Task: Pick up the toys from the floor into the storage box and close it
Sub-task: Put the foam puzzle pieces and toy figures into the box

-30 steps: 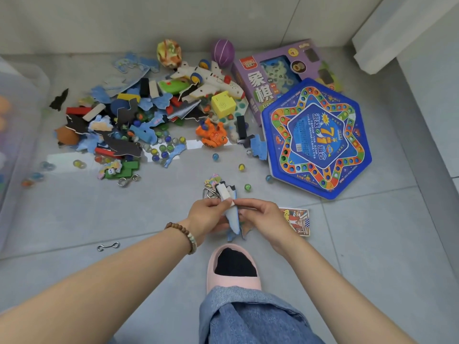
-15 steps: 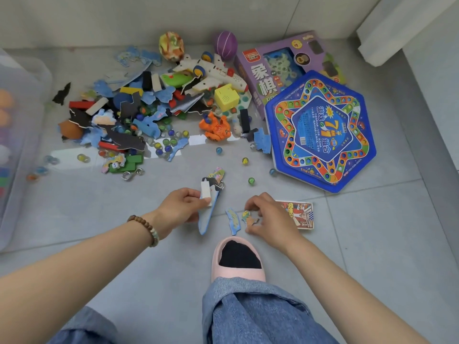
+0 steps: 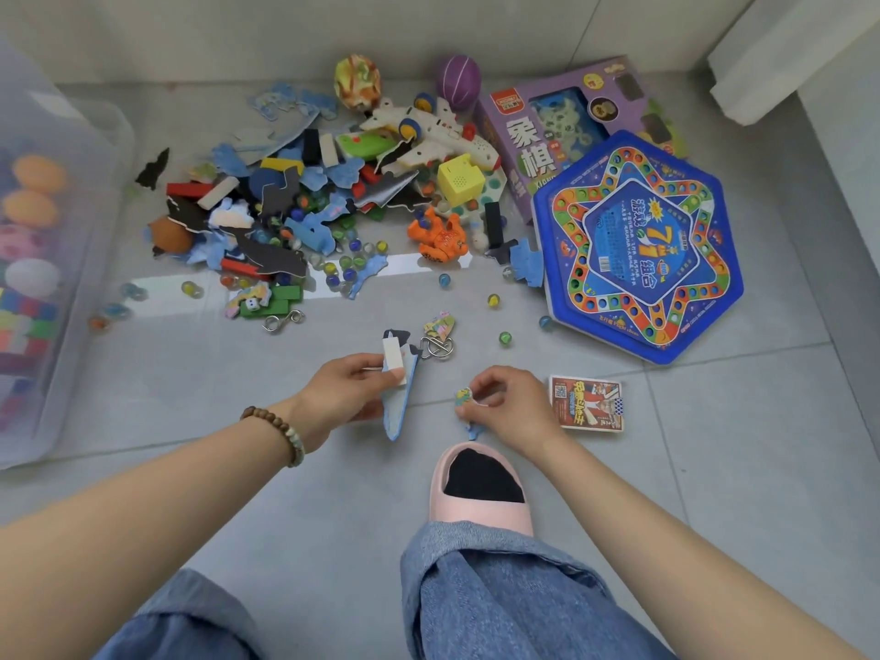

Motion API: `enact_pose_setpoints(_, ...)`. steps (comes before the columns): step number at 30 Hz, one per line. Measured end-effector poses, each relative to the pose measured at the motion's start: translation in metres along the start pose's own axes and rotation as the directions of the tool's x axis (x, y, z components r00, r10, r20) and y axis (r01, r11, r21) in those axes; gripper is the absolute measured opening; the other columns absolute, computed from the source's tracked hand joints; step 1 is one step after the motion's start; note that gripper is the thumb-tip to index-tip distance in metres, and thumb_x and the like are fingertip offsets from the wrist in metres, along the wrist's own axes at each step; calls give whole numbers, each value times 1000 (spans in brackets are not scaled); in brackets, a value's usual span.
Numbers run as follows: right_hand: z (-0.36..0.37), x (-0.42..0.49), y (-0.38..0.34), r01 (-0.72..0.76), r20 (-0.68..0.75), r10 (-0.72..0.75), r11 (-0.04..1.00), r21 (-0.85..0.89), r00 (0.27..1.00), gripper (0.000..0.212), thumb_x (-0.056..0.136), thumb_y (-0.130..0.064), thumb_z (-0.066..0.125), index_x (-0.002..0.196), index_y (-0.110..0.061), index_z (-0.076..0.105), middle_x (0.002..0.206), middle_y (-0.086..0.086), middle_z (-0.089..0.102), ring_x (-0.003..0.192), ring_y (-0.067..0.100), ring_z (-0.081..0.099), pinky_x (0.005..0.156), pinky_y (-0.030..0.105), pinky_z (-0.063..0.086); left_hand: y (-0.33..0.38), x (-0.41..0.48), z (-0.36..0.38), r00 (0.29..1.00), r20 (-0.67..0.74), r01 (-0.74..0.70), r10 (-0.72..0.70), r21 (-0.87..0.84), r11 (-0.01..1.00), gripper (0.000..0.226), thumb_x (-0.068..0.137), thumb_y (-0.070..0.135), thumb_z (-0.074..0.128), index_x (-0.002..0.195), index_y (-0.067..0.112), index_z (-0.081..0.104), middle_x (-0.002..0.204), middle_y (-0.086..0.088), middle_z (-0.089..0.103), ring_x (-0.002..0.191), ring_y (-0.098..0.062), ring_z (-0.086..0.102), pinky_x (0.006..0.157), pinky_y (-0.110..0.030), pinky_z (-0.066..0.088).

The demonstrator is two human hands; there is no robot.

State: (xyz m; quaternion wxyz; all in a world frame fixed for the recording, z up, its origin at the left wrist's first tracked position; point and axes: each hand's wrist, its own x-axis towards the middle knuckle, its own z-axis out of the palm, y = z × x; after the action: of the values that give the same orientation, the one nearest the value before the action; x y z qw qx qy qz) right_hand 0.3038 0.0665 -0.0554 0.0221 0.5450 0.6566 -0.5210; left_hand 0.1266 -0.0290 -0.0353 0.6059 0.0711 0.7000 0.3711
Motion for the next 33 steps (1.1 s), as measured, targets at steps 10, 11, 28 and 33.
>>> enact_pose_setpoints(10, 15, -3, -7, -172, -187, 137, 967, -186, 973, 22, 69, -21, 81, 77, -22, 60, 77, -4, 60, 76, 16, 59, 65, 23, 42, -3, 2, -8, 999, 43, 17, -15, -44, 999, 30, 90, 18, 60, 120, 13, 56, 106, -4, 64, 80, -12, 62, 67, -17, 56)
enact_pose_setpoints(11, 16, -3, -8, -189, -175, 158, 967, -174, 972, 20, 70, -19, 80, 75, -22, 61, 75, -4, 60, 73, 15, 58, 64, 23, 41, -3, 2, -9, 998, 60, 23, -19, -67, 997, 31, 92, 16, 57, 121, 11, 53, 111, -7, 62, 82, -14, 63, 66, -16, 56)
enact_pose_setpoints(28, -3, 34, -90, 169, -34, -172, 981, -91, 984, 27, 76, -15, 75, 100, -18, 65, 99, -2, 59, 83, 15, 57, 70, 20, 44, 20, 2, -41, 988, 151, 87, -29, -390, 917, 48, 99, 47, 28, 132, 18, 48, 103, -1, 64, 93, -21, 63, 85, -38, 49)
enact_pose_setpoints(33, -5, 58, -70, 299, 210, -228, 853, -427, 951, 57, 68, -14, 80, 120, -21, 57, 121, 0, 45, 110, 12, 48, 91, 21, 41, 17, 3, -44, 996, 79, -18, 31, -165, 986, 51, 96, 51, 29, 133, 21, 44, 102, 3, 64, 85, -14, 66, 73, -28, 53)
